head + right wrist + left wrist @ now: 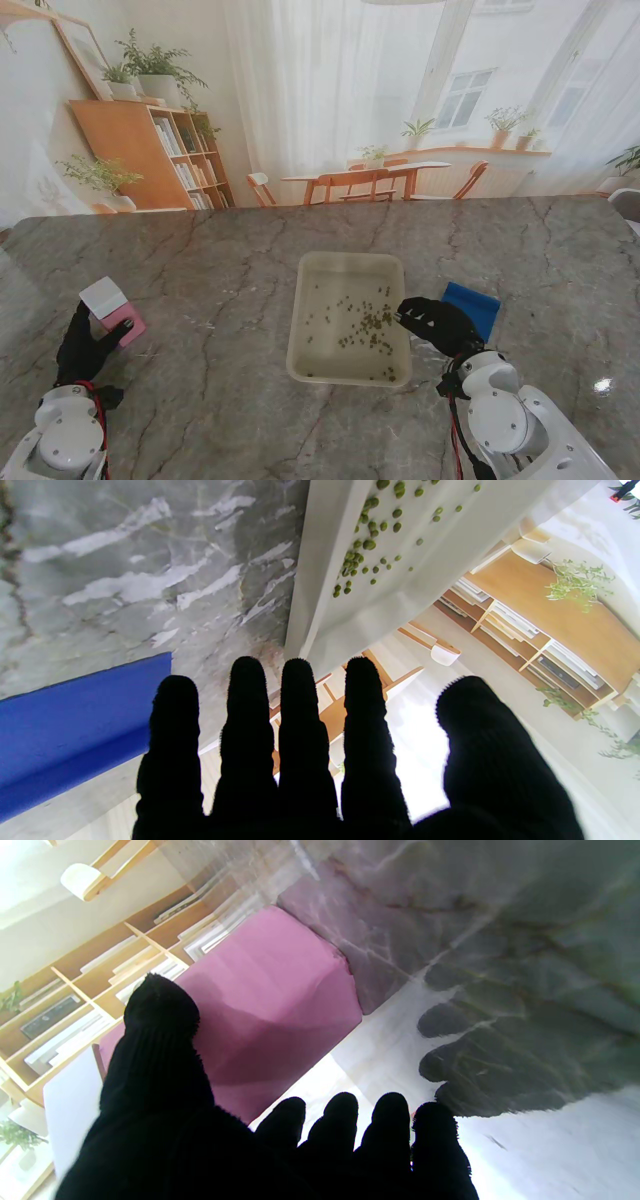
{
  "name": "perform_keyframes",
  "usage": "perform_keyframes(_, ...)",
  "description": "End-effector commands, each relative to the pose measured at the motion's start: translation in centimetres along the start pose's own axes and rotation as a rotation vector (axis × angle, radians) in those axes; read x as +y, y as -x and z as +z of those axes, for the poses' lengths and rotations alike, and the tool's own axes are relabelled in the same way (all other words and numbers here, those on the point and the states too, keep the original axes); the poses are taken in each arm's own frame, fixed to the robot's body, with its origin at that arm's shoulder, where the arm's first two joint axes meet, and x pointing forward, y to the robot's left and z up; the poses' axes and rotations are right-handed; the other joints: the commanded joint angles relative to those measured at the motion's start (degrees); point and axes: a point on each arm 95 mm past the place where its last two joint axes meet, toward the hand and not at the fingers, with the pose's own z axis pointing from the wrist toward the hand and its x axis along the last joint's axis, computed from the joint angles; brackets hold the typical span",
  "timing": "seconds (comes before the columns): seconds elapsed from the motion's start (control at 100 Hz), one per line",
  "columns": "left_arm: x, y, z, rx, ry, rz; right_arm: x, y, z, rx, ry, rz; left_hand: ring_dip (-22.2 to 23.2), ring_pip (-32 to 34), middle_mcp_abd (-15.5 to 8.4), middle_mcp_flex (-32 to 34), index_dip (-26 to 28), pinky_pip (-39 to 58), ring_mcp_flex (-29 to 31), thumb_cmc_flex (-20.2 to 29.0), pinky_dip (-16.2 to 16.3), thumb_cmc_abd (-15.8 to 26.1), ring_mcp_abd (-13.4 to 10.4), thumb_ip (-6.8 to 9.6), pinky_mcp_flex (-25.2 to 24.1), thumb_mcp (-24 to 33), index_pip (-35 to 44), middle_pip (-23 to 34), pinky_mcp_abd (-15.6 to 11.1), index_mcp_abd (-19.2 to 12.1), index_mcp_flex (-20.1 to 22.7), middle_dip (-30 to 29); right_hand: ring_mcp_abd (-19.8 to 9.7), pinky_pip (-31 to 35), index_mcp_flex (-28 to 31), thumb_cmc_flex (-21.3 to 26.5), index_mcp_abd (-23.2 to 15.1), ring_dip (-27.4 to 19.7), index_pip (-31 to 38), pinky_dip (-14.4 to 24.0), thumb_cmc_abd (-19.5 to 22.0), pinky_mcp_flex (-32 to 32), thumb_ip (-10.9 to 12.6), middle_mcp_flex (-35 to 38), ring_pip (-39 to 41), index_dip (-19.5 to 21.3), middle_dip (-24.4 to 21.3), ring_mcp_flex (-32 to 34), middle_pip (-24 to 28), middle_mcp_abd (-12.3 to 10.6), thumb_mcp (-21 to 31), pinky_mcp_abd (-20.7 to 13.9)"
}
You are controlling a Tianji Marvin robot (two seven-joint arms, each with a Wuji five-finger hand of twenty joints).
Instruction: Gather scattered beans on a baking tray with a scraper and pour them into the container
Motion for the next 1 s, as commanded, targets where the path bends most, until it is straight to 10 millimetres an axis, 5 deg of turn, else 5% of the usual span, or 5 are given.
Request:
perform_keyframes(0.0, 0.5, -0.3, 0.3, -0.004, 0.017, -0.03, -0.2, 0.1, -0.1, 0.001, -0.017, -0.003, 0.05, 0.09, -2.24, 0.99, 4.2, 4.34, 1.07, 1.83, 1.28, -2.29, -1.68, 1.83, 2.77, 0.07, 1.43, 0.23, 0.93, -3.49, -2.63, 1.26, -0.81, 1.48, 0.58, 0.46, -0.56, 0.02, 0.81, -0.16, 1.54, 0.22, 1.2, 0.6, 0.39, 1.05, 0.49, 0.91, 1.22, -0.24, -1.36, 0.49)
perform_keyframes(0.15, 0.7, -0.3, 0.7, -0.017, 0.039, -0.047, -0.2, 0.1, -0.1, -0.002, -0.015, -0.003, 0.45, 0.7, -3.17, 4.27, 16.48, 6.55, 3.7, 5.5, 1.53, -4.19, -2.19, 2.22, 3.86, 0.34, 5.97, 0.99, 0.86, -6.81, -1.99, 1.93, -0.74, 1.53, 0.89, 0.47, -0.62, 0.05, 1.0, -0.19, 1.59, 0.24, 1.2, 0.78, 0.48, 1.12, 0.53, 1.04, 1.3, -0.34, -1.37, 0.53)
perform_keyframes(0.56, 1.4, -0.3, 1.2, -0.055, -0.006, -0.1, -0.2, 0.1, -0.2, -0.006, -0.013, -0.003, 4.04, 5.46, -11.25, 25.27, 52.14, 22.01, 21.61, 21.73, 6.23, -7.35, -6.29, 1.38, 15.03, 0.56, 39.81, 8.22, -2.02, -13.59, 19.0, 11.22, -0.81, 1.7, 1.4, 0.54, -0.7, 0.07, 1.27, -0.24, 2.08, 0.34, 1.18, 1.0, 0.58, 1.19, 0.57, 1.17, 1.36, -0.37, -1.48, 0.67)
perform_keyframes(0.72, 1.3, -0.8, 1.1, -0.041, -0.018, -0.142, -0.2, 0.1, -0.2, -0.007, -0.012, -0.001, 7.58, 8.65, -14.82, 38.08, 48.07, 28.71, 32.73, 26.33, 12.09, -7.68, -7.39, 0.73, 23.33, 0.37, 53.73, 8.51, -1.74, -13.52, 21.76, 29.17, -0.74, 1.74, 1.57, 0.68, -0.72, 0.07, 1.4, -0.27, 2.35, 0.32, 1.17, 1.1, 0.58, 1.23, 0.59, 1.15, 1.4, -0.33, -1.61, 0.62)
perform_keyframes(0.99, 0.0, -4.3, 0.5, 0.094, 0.003, -0.178, -0.1, 0.1, -0.3, -0.007, -0.003, 0.003, 10.07, 11.57, -16.58, 47.13, 48.75, 33.42, 40.28, 27.33, 15.3, -8.43, -7.75, 0.58, 30.31, 0.44, 55.57, 6.92, -1.25, -13.11, 20.93, 33.55, -0.82, 1.79, 1.67, 0.83, -0.87, 0.07, 1.47, -0.3, 2.55, 0.35, 1.16, 1.15, 0.62, 1.23, 0.58, 1.24, 1.38, -0.36, -1.91, 0.72)
